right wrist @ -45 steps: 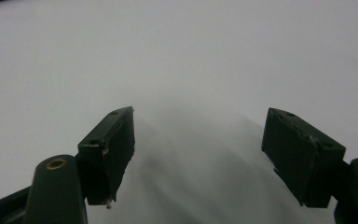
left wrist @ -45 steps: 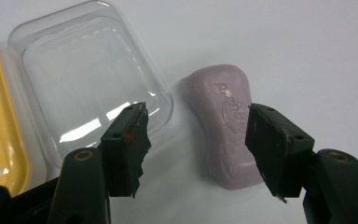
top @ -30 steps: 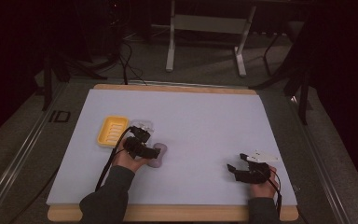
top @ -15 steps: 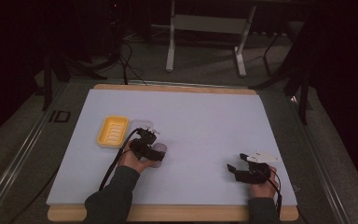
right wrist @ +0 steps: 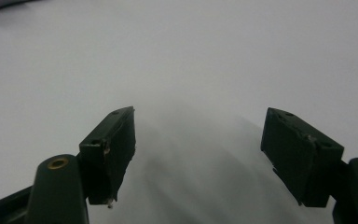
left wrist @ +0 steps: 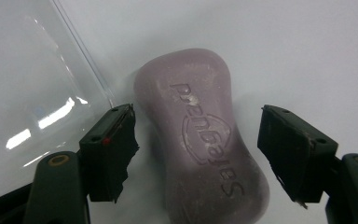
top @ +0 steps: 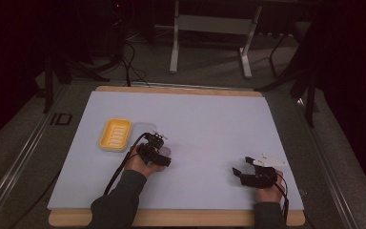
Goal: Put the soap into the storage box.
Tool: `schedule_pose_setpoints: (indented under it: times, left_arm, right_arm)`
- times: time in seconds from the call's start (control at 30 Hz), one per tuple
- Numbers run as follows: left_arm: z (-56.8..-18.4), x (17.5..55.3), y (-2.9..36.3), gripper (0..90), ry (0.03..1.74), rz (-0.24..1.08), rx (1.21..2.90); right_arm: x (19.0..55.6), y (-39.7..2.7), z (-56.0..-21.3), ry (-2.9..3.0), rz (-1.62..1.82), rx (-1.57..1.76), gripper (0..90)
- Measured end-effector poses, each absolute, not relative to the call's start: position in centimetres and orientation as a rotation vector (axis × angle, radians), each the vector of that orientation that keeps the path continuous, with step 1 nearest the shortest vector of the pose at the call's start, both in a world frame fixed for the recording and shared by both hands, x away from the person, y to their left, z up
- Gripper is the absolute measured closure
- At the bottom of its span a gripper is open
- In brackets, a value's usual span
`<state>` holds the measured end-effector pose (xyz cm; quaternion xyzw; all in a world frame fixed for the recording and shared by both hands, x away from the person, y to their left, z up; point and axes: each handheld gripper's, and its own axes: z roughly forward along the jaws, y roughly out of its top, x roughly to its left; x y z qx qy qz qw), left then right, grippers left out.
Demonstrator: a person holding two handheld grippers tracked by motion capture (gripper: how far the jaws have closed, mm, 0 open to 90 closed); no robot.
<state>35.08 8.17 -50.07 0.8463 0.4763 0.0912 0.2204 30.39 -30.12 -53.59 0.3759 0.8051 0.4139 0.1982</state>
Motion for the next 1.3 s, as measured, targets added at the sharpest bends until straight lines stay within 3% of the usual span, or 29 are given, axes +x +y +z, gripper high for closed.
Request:
schedule_pose_setpoints:
  times: [0.17,0.67,1.3]
  left_arm:
    - [-50.3,35.2,8.0,30.3,1.326,0.248,2.348]
    - [-50.3,35.9,8.2,47.0,1.268,0.199,2.433]
    - [-49.6,37.1,8.1,47.3,1.171,0.134,2.573]
  right_arm:
    - [30.4,-30.1,-53.6,2.252,1.160,1.052,25.8]
    - [30.4,-30.1,-53.6,2.253,1.158,1.049,25.8]
    - [30.4,-30.1,-53.6,2.255,1.156,1.049,25.8]
